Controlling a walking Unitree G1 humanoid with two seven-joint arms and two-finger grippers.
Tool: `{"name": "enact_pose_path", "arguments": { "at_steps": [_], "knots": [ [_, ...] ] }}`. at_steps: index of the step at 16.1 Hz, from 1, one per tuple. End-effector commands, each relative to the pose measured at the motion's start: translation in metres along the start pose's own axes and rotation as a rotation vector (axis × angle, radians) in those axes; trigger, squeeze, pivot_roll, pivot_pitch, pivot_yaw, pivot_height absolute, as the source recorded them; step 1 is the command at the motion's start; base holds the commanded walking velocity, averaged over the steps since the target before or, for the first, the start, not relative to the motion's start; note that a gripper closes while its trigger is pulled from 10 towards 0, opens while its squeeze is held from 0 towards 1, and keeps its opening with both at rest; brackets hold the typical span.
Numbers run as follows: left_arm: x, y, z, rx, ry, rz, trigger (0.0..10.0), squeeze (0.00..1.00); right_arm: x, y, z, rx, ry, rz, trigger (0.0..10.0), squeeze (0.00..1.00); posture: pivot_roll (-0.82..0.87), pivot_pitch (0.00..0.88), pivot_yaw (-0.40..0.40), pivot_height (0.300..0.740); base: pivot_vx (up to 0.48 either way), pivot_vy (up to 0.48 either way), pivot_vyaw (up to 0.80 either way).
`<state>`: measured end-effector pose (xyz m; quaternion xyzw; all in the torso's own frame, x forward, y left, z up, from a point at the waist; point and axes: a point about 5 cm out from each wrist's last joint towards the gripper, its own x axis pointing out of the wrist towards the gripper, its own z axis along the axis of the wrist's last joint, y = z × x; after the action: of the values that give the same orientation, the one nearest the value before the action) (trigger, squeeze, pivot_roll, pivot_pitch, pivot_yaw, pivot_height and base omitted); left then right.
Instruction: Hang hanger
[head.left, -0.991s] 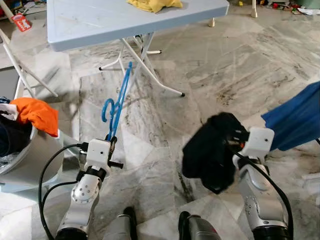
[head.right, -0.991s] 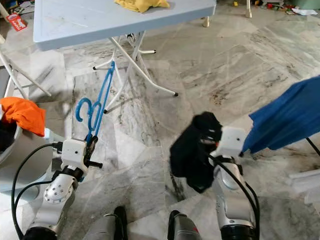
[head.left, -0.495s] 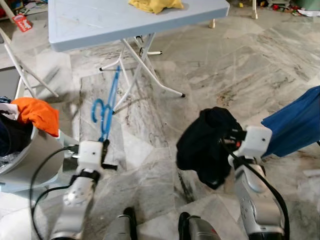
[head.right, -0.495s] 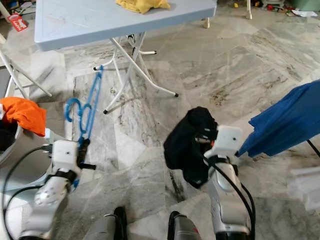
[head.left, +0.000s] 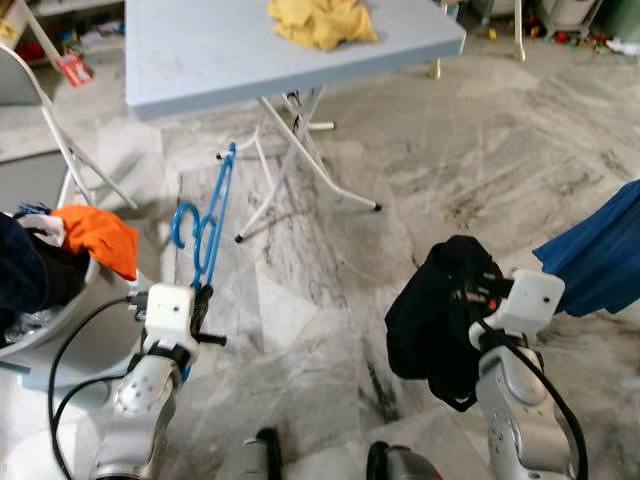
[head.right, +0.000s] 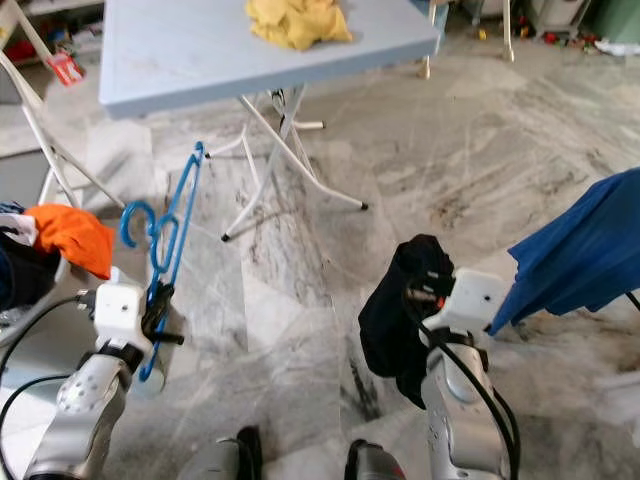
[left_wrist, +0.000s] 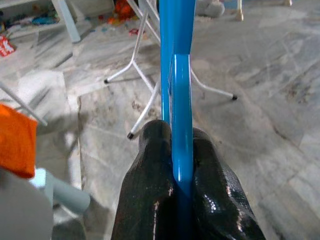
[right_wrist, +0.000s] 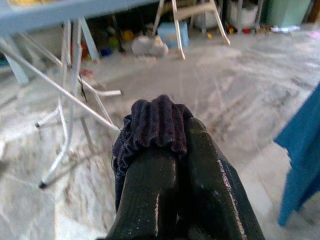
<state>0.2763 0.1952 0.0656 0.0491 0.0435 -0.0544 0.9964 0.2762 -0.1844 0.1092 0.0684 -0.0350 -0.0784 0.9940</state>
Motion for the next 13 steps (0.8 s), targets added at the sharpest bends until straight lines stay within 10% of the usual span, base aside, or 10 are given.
{"name": "enact_pose_path", "arguments": {
  "at_steps": [1, 13],
  "knots": [
    [0.003, 0.003, -0.003, -0.012, 0.003, 0.004, 10.0, 0.00, 0.005, 0.005, 0.007, 0.014, -0.044, 0.010, 10.0, 0.00, -0.04, 0.093, 0.060, 0.740, 0.000, 0.000, 0.00],
    [0.026, -0.002, 0.039, -0.027, -0.143, -0.002, 10.0, 0.00, 0.024, 0.019, 0.025, 0.022, -0.130, 0.066, 10.0, 0.00, -0.03, 0.107, 0.050, 0.740, 0.414, 0.000, 0.33]
  ]
}}
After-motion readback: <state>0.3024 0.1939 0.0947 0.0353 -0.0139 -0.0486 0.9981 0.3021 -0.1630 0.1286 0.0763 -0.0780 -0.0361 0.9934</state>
